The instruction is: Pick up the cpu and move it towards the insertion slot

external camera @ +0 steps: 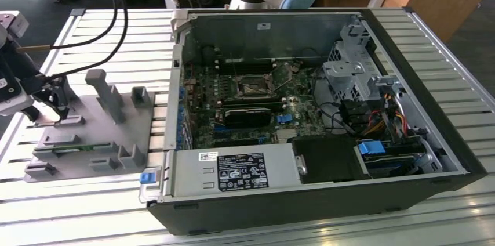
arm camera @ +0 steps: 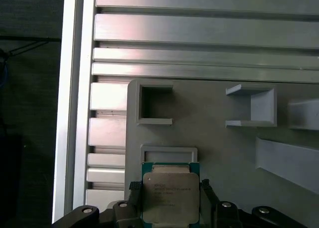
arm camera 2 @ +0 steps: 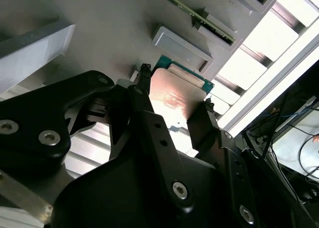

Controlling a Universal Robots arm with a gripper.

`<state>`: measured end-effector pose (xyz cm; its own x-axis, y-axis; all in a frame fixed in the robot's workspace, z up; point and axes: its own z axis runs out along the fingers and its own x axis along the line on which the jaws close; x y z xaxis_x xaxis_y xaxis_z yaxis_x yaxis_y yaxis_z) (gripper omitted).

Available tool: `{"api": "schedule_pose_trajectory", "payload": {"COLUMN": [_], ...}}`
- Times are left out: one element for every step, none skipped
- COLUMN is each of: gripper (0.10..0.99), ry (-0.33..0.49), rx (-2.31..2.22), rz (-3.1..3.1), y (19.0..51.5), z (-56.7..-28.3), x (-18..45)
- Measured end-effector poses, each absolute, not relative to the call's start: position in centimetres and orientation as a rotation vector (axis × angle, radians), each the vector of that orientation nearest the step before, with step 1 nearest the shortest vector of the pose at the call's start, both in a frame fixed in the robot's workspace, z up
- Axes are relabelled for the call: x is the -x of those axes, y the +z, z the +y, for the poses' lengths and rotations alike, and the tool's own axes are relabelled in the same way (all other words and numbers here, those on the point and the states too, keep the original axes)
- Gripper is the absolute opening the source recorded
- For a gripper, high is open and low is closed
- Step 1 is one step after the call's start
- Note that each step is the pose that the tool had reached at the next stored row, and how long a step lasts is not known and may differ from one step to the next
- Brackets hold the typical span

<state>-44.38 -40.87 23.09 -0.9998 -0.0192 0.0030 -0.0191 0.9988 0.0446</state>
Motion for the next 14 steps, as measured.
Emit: {"api": "schedule_pose_trajectory", "payload": {"gripper": [0.541, 0.541, 0.541, 0.541, 0.541, 0.541, 0.541, 0.541, 0.541, 0.541, 0.541, 0.541, 0.541, 0.541], "ry": [-0.07, -0.07, -0.07, -0.07, -0.07, -0.07, -0.07, -0.07, -0.07, -0.07, -0.07, -0.07, -0.07, -0.07], "rx": [-0.03, -0.03, -0.03, -0.03, -0.03, -0.03, -0.03, -0.03, -0.03, -0.03, -0.03, -0.03, -0.03, -0.03], "rz": [-3.137, -3.137, -3.137, -3.137, -3.137, -3.138, -3.137, -3.137, -3.137, -3.137, -3.137, -3.137, -3.137, -3.138], "y": [23.14, 23.18, 23.23, 23.28, 23.31, 23.35, 23.39, 23.43, 23.46, 23.5, 23.53, 23.56, 23.59, 23.62], "z": [-40.86, -40.86, -40.86, -40.86, -40.86, -40.86, -40.86, -40.86, -40.86, -40.85, -40.85, -40.85, -40.85, -40.85], "x": [44.38, 44.38, 44.38, 44.38, 44.38, 44.38, 44.38, 44.38, 44.38, 44.38, 44.38, 44.38, 44.38, 44.38]}}
